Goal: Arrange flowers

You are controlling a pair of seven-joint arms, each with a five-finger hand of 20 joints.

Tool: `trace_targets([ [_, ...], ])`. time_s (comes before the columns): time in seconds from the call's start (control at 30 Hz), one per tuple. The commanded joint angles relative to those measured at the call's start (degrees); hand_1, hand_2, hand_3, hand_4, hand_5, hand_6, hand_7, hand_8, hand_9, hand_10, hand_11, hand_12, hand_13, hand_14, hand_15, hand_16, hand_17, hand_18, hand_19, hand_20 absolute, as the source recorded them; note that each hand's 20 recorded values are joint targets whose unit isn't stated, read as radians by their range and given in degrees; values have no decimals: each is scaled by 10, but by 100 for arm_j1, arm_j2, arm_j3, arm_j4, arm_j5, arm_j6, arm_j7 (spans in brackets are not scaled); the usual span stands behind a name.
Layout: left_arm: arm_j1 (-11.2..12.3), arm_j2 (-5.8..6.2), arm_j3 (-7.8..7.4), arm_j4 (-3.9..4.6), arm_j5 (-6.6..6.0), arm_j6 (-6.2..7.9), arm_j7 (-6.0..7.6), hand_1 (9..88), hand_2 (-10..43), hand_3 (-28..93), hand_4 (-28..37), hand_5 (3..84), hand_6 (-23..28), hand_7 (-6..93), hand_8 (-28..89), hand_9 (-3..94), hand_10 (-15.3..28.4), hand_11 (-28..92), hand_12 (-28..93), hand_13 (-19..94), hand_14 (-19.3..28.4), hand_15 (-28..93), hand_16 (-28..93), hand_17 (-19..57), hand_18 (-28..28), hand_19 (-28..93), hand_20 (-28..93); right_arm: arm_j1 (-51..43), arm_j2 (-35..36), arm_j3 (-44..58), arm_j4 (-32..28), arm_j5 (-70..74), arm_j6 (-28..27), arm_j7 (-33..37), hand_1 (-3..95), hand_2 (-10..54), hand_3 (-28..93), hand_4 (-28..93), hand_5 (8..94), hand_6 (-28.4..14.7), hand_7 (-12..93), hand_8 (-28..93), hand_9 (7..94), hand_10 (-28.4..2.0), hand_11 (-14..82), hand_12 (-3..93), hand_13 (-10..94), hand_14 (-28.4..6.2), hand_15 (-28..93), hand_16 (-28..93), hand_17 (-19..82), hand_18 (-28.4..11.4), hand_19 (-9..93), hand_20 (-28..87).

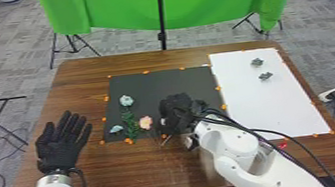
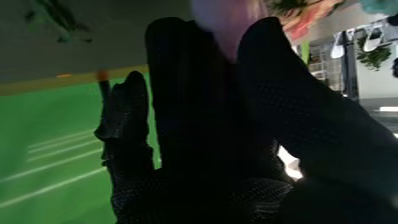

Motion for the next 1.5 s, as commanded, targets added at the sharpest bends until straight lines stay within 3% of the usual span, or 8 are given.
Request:
trace_targets([
  [0.03, 131, -32, -36, 11, -3, 14, -55, 315, 125, 789, -283, 478, 113, 123, -94, 399, 168, 242, 96, 305, 180, 446, -94, -74, 164, 424, 126, -118, 14, 62, -96, 43, -125, 91, 549, -95, 742, -283, 679, -6, 193, -148, 672, -137, 226, 174, 599, -87, 457, 299, 293, -226, 870, 386],
  [0.27, 86, 56, 17, 2, -137, 175, -43, 316, 118, 785, -283, 479, 114, 124, -94, 400, 168, 244, 96, 306, 179, 446, -94, -74, 164, 424, 126, -323, 69, 287, -542, 324, -248, 388, 499, -95, 797, -283, 642, -18, 162, -135, 646, -151, 199, 163, 575, -112, 508, 231, 286, -229, 867, 379],
  [0.53, 99, 39, -32, 8, -115, 192, -112, 307, 126, 786, -283, 471, 114, 124, -94, 401, 169, 246, 95, 307, 180, 446, -94, -73, 165, 425, 127, -478, 110, 306, -1040, 517, -234, 195, 458, -95, 826, -283, 547, -36, 126, -127, 518, -173, 104, 126, 544, -134, 504, 145, 285, -232, 858, 348],
  [0.77, 124, 36, -35, -8, -129, 231, -67, 305, 130, 785, -283, 476, 115, 126, -95, 402, 170, 246, 94, 308, 180, 448, -94, -73, 165, 425, 127, -559, -77, 303, -1275, 1319, -1145, 87, 481, -95, 775, -283, 697, -17, 178, -82, 706, -150, 208, 167, 608, -125, 565, 185, 292, -230, 870, 352],
  [0.83, 43, -5, -9, 34, -117, 238, -125, 304, 131, 785, -283, 476, 114, 126, -95, 402, 170, 246, 94, 308, 180, 449, -94, -73, 165, 425, 127, -492, -216, 237, -1209, 1204, -1435, 6, 495, -95, 751, -283, 721, -19, 173, -46, 724, -149, 207, 168, 621, -126, 568, 194, 292, -232, 872, 361],
  [0.87, 147, 22, -8, -37, -132, 197, -82, 304, 132, 784, -283, 476, 115, 126, -95, 402, 170, 246, 94, 308, 180, 449, -94, -73, 165, 425, 127, -527, -200, 171, -1274, 1221, -1472, 50, 497, -95, 748, -283, 726, -20, 170, -39, 730, -149, 205, 168, 626, -127, 569, 197, 292, -234, 874, 365],
  [0.97, 142, 28, 21, -37, -123, 196, -60, 302, 135, 784, -283, 478, 116, 125, -95, 403, 171, 247, 94, 308, 180, 448, -95, -73, 165, 425, 127, -476, -326, 99, -1208, 1215, -1849, 113, 503, -95, 740, -283, 742, -18, 161, -32, 745, -150, 196, 164, 633, -127, 567, 203, 294, -236, 876, 374],
  [1.5, 111, 38, 30, 14, -127, 171, -111, 299, 141, 782, -283, 482, 117, 122, -95, 405, 171, 247, 93, 308, 180, 449, -95, -74, 165, 426, 127, -510, -410, 54, -448, 770, -1890, -37, 508, -95, 741, -283, 760, -18, 131, -25, 757, -151, 171, 161, 637, -126, 546, 210, 290, -242, 871, 393],
])
